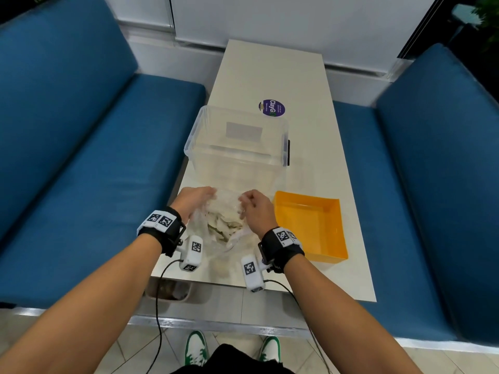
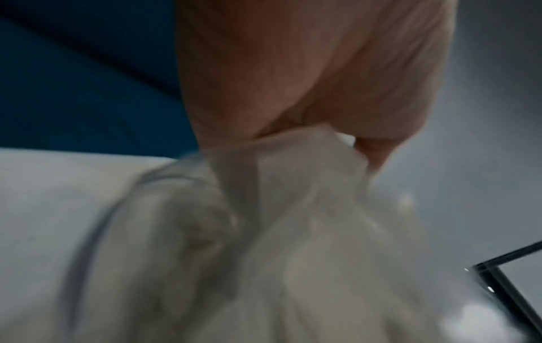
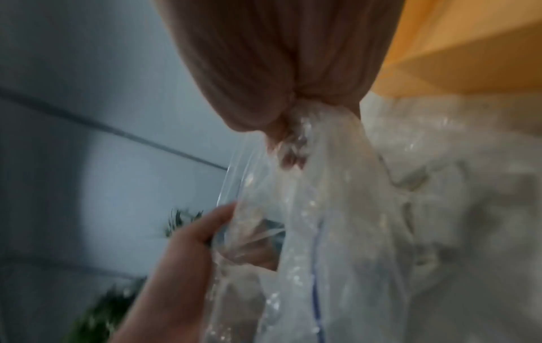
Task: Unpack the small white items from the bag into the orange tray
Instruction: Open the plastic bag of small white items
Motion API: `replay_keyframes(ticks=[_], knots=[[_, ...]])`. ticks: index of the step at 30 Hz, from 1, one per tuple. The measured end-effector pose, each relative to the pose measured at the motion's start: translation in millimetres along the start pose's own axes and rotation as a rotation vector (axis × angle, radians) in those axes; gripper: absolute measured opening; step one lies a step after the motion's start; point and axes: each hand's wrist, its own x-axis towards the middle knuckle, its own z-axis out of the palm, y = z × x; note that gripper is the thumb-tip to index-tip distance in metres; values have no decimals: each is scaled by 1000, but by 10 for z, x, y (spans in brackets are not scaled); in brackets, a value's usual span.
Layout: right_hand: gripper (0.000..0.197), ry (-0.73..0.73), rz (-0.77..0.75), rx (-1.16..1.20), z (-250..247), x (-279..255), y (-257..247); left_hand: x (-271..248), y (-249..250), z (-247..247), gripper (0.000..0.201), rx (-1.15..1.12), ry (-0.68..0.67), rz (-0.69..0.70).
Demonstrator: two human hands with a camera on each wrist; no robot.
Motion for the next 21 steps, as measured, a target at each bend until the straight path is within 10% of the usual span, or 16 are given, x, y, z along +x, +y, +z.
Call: replay_keyframes(ticks=[5, 9, 15, 21], knots=[[44, 70, 93, 134, 36, 51, 98, -224, -57, -1, 78, 240, -31, 127], [39, 91, 113, 147, 70, 49, 136, -252, -109, -25, 42, 582, 150, 136], [16, -14, 82, 13, -68, -67, 28, -160, -21, -197, 35, -323, -118, -232], [22, 14, -145, -273, -55, -87, 119, -92, -14, -230, 44, -486, -255, -321]])
